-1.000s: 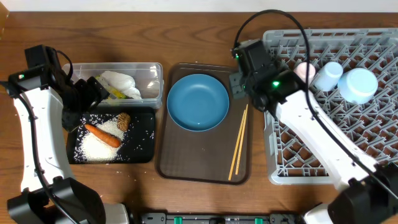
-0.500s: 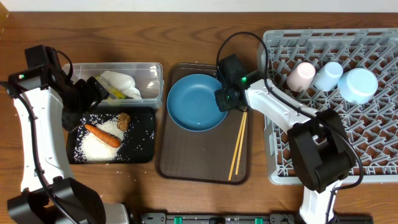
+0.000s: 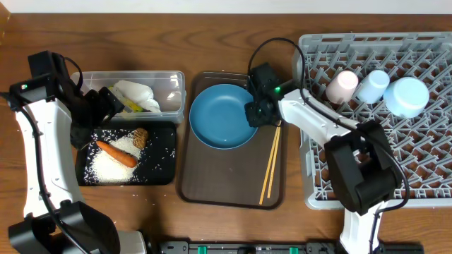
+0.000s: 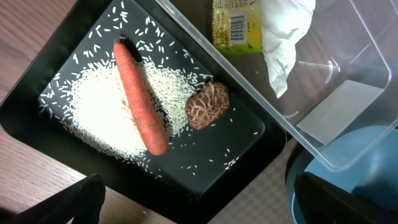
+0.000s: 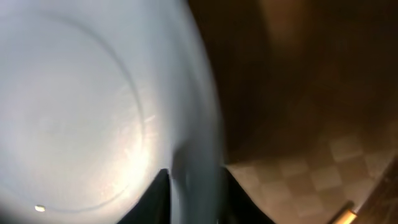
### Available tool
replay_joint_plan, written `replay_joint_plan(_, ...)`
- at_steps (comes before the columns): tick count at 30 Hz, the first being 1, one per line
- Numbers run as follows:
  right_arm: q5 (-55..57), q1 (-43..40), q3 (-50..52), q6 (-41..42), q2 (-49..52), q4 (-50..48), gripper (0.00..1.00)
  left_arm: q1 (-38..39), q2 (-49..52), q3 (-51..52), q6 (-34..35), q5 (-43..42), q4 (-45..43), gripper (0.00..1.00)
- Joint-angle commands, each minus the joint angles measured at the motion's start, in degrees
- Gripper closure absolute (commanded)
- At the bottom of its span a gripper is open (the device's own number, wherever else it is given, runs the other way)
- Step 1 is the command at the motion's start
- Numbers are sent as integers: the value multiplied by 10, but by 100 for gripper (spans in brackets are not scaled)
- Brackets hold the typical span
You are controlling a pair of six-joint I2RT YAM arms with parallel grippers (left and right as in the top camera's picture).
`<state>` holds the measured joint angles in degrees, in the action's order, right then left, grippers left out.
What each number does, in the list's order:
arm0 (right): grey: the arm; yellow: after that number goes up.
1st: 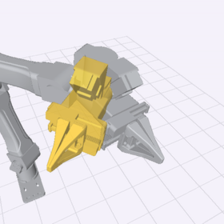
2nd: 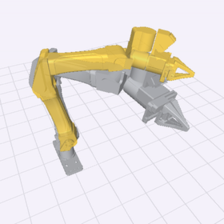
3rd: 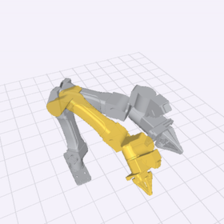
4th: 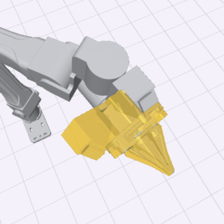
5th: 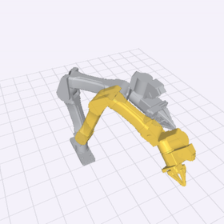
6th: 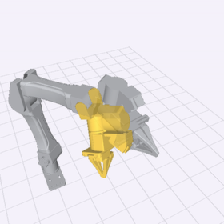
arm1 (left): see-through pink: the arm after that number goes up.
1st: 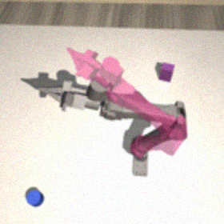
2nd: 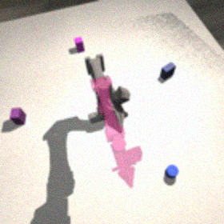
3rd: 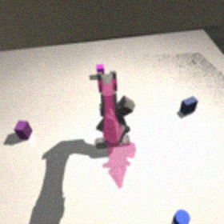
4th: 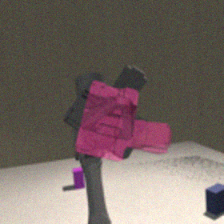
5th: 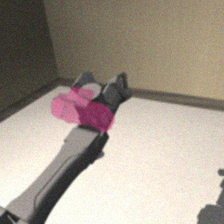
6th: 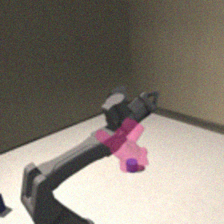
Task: Sort waste into correct bins and load items into the dishwasher rack
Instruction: 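Lift the blue plate and carry it right over the rack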
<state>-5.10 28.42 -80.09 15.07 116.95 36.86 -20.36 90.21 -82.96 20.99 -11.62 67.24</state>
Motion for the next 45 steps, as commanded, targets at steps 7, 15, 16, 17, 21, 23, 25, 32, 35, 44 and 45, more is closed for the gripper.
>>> replay_joint_plan(7, -59, -37, 0, 22, 15, -2, 99, -3, -9, 0, -1, 3, 2, 2)
replay_joint_plan(15, -119, -43, -11, 10, 10, -30, 99, -3, -9, 0, -1, 3, 2, 2)
replay_joint_plan(16, -125, -45, -15, 10, 6, -35, 99, -3, -9, 0, -1, 3, 2, 2)
replay_joint_plan(17, -126, -47, -19, 10, 0, -37, 99, -3, -9, 0, -1, 4, 2, 2)
replay_joint_plan(21, -125, -57, -29, 10, -38, -37, 99, -3, -9, 0, -1, 3, 2, 2)
replay_joint_plan(23, -125, -67, -29, 10, -70, -35, 99, -3, -9, 0, -1, 3, 2, 2)
replay_joint_plan(25, -123, -78, -29, 10, -100, -24, 99, -3, -9, 0, -1, 3, 2, 2)
replay_joint_plan(32, -26, -122, -29, -10, -230, 59, 99, -3, -9, 0, -1, 3, 2, 2)
replay_joint_plan(35, 47, -146, -29, -23, -288, 110, 99, -2, -9, 0, -1, 3, 2, 2)
replay_joint_plan(44, 228, -216, -29, -61, -438, 251, 99, -3, -9, 0, -1, 3, 2, 2)
replay_joint_plan(45, 251, -220, -29, -63, -450, 263, 99, -2, -9, 0, -1, 3, 2, 2)
